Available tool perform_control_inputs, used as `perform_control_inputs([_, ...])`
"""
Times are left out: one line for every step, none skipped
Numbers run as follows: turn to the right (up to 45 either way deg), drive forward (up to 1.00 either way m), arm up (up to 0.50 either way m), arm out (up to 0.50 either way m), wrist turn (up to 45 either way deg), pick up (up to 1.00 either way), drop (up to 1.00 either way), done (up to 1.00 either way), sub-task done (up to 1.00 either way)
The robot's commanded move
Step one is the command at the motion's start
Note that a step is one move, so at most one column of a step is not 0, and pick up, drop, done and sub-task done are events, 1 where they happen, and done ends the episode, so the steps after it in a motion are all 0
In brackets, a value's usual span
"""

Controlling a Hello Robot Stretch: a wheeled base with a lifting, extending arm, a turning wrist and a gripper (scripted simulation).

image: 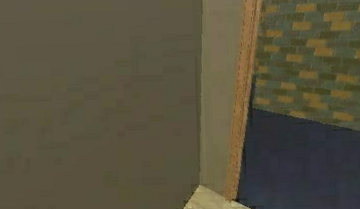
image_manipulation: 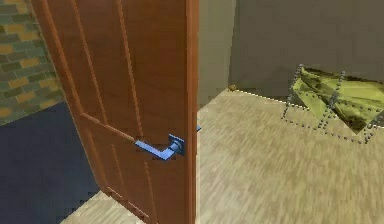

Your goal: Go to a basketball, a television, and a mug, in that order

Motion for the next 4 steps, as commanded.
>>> perform_control_inputs([30.0, 0.00, 0.00, 0.00, 0.0, 0.00, 0.00, 0.00, 0.00])
perform_control_inputs([3.0, 0.00, 0.00, 0.00, 0.0, 0.00, 0.00, 0.00, 0.00])
perform_control_inputs([45.0, 0.00, 0.00, 0.00, 0.0, 0.00, 0.00, 0.00, 0.00])
perform_control_inputs([0.0, 0.20, 0.00, 0.00, 0.0, 0.00, 0.00, 0.00, 0.00])
